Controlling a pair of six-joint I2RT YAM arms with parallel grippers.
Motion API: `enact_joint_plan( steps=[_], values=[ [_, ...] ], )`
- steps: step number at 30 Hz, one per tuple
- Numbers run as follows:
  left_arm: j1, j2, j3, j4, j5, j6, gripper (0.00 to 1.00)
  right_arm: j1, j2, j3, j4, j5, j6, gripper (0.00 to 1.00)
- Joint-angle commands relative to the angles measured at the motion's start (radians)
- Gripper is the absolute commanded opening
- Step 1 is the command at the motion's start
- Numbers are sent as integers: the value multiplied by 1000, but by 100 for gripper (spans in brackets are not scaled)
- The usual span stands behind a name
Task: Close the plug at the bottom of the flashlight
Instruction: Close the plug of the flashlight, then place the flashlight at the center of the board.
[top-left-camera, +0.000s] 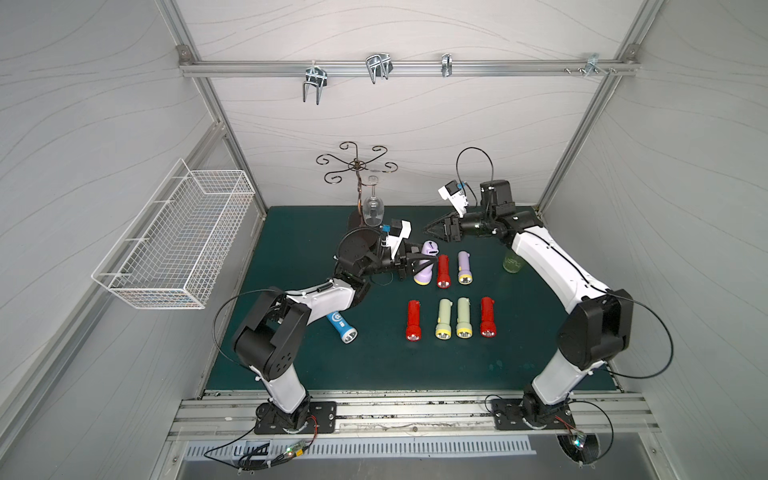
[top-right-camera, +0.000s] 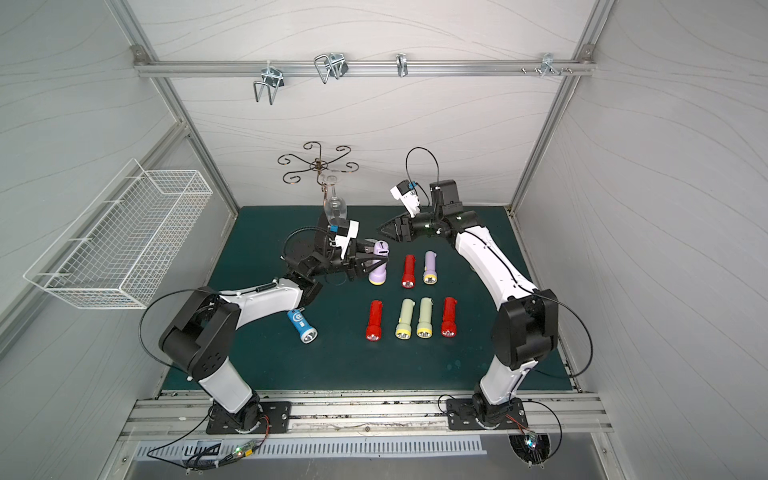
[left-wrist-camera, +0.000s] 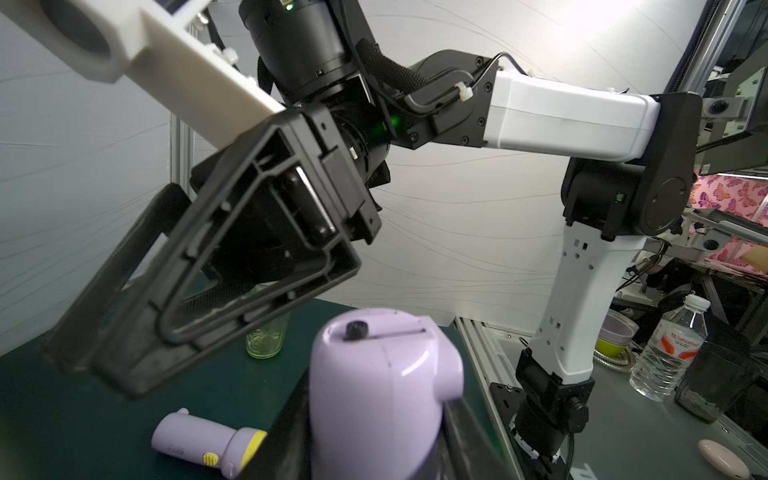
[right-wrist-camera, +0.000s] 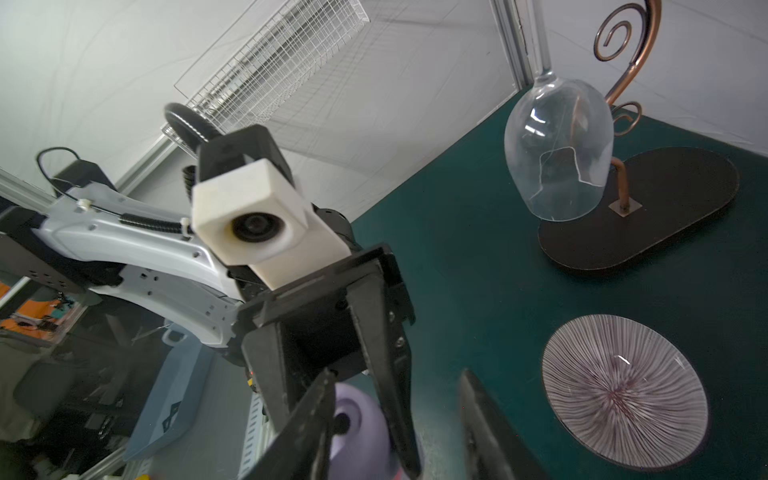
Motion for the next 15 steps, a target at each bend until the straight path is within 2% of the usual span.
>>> enact_joint_plan(
  steps=[1,7,10,15],
  values=[
    [-72,-95,8,126,16,126,0,-5,-62,-48,-16,182,46,56],
    [-88,-150,-146,205,-121,11,0,0,-216,-179,27,263,125,62],
    [-97,-237,-215,28,-207,33,0,12,-293,-261,23,370,139,63],
    [-108,-411,-277,-420,-380,78,0,49,-406,-395,-9,593,139,64]
  ],
)
